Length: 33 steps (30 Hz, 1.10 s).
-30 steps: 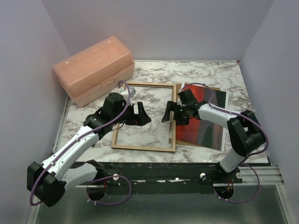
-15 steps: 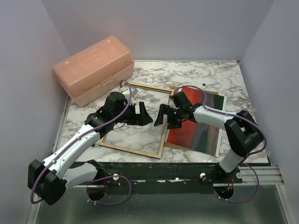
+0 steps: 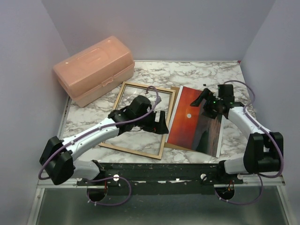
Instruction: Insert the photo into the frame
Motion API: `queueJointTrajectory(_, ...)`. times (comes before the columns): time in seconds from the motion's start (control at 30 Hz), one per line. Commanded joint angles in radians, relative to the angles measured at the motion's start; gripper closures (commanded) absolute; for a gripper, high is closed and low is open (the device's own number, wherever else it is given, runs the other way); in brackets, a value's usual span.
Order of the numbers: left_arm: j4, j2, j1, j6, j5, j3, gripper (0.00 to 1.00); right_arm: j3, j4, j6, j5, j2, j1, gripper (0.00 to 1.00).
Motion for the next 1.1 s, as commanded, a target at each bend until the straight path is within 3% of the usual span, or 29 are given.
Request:
queueJointTrajectory(0.0, -0.002, 0.123, -0.092, -0.016, -0.085, 0.107, 0.13, -0.054, -0.112, -0.039, 0.046, -0.044, -0.179, 0.00)
queueJointTrajectory(0.2, -0.087, 0.342, -0.198, -0.013, -0.190, 0.270, 0.15, -0.146, -0.071, -0.011, 0.102, -0.045, -0.406, 0.00)
queueJointTrajectory(0.57, -0.222, 0.657, -0.262, -0.029, -0.319, 0.476, 0.21, -0.208, 0.016, -0.043, 0.186, -0.005, -0.546, 0.00)
queueJointTrajectory(1.07, -0.180, 0.712, -0.262, -0.035, -0.276, 0.440, 0.28, -0.206, 0.229, -0.054, -0.158, 0.241, -0.566, 0.01)
